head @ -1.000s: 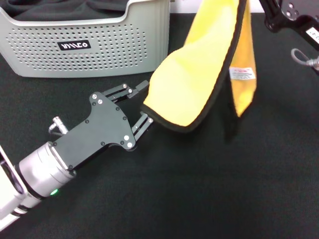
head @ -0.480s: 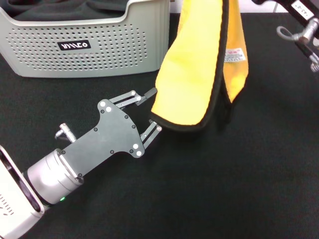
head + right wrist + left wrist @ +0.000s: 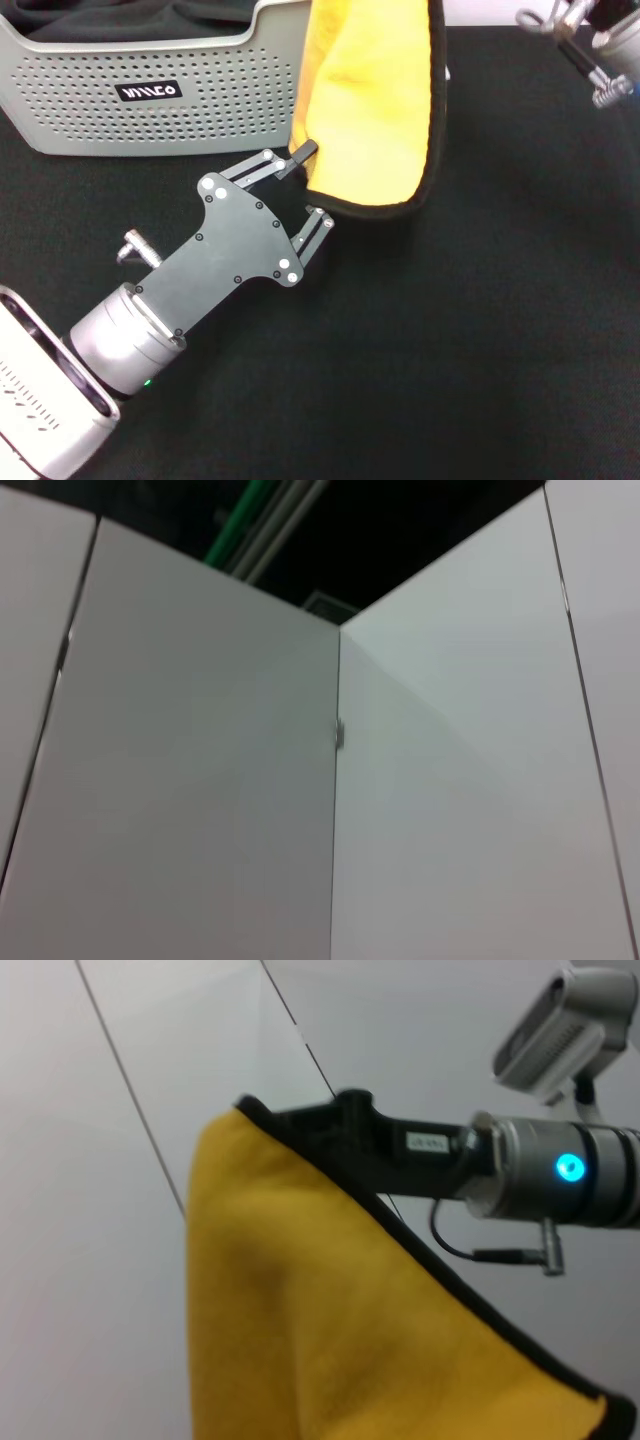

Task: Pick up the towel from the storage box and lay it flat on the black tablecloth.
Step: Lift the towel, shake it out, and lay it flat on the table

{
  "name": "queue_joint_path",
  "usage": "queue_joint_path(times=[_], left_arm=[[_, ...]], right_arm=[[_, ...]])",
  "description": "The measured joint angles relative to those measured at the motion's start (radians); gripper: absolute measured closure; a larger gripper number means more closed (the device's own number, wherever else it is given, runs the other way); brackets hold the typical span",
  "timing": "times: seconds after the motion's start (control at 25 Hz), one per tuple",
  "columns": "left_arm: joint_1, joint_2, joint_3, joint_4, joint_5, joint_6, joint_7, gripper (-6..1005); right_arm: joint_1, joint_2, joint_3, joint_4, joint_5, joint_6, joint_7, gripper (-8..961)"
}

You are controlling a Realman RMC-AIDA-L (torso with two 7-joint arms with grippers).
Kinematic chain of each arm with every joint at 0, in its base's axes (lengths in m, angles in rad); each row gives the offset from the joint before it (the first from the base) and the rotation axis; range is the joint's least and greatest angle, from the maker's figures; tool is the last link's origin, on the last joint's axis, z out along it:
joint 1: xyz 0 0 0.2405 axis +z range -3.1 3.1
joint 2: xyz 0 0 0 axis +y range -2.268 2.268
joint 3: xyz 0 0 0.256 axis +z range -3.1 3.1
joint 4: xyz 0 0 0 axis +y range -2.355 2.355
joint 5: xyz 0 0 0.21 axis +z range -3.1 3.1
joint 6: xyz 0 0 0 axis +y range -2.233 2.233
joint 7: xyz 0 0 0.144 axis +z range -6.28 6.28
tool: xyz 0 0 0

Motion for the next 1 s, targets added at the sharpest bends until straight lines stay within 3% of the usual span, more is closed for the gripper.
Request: queue_joint_path(times=[0.48,0.8,1.0], left_arm=[[-0.004,0.000,-0.005,-0.024,0.003,-0.012,0.068,615],[-0.016,0.000,-0.083,-0.066,0.052,-0.009,0.053,596],[-0.012,0.000,-0.114,-0.055,0.052,0.016,-0.218,507]], right_arm=[[0.000,0.001,0.001,-0.055,0.048,-0.004,0.015,946],[0.001,0.002,-0.007,-0.047,0.060,-0.004,0.012,946],[-0.013,0.001,-0.005,-0.046,0.056,-0.014,-0.009,947]])
